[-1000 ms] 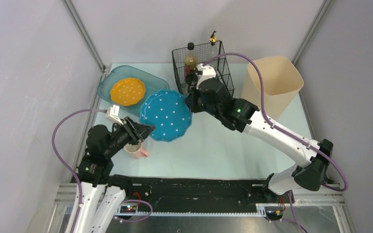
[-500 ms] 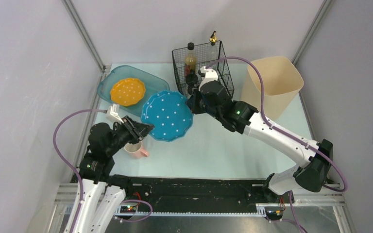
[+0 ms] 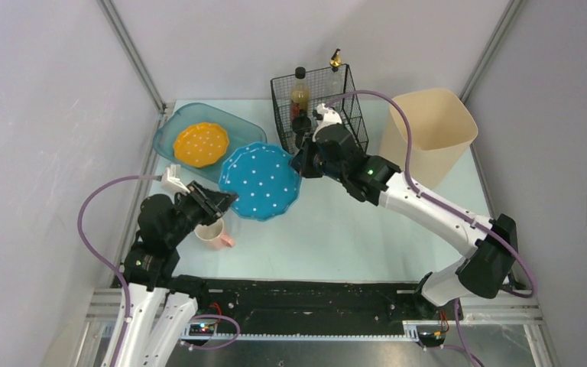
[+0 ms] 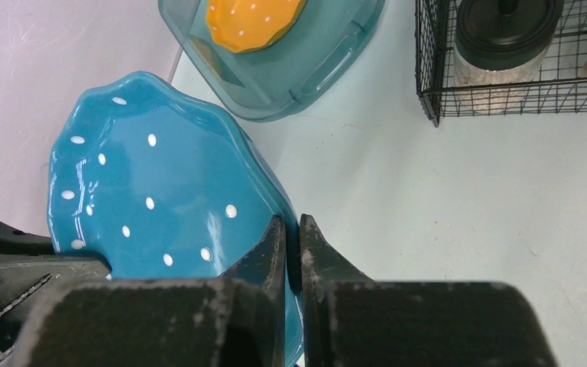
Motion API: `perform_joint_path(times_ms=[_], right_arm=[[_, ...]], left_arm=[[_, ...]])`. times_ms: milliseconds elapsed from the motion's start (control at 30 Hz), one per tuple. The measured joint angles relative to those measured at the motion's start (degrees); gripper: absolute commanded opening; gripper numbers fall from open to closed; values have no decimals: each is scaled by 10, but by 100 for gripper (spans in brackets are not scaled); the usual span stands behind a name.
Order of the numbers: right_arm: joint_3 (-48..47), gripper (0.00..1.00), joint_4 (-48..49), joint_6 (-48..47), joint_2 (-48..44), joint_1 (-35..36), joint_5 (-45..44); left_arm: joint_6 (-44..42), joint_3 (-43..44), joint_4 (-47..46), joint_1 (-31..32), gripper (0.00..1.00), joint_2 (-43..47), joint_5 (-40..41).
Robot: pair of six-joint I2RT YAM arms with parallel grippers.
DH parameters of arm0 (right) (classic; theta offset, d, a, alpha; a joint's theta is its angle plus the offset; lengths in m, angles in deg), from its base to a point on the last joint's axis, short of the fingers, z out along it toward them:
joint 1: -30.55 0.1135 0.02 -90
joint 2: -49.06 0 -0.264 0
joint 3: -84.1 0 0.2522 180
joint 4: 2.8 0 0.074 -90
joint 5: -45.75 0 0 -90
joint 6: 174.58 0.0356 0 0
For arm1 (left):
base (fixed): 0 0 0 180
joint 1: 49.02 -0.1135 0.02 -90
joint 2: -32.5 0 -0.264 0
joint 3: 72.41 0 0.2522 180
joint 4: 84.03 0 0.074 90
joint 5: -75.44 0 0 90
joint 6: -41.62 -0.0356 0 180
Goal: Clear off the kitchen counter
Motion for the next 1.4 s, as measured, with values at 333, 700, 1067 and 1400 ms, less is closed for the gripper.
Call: perform_joint_path(times_ms=[333,700,1067,1400], right_arm=[[8,34,18,32,51,-11,46],[27,40,50,55,70,-27,85],[42,44,62,63,70,-40,103],[65,49,79,64,70,-48,116]], left_arm=[[4,28,21,-2,0,14,16],[3,31,45,-2,0,13,15],[-1,31,45,-2,0,1,16],[-8,31,45,-2,0,-6,24]])
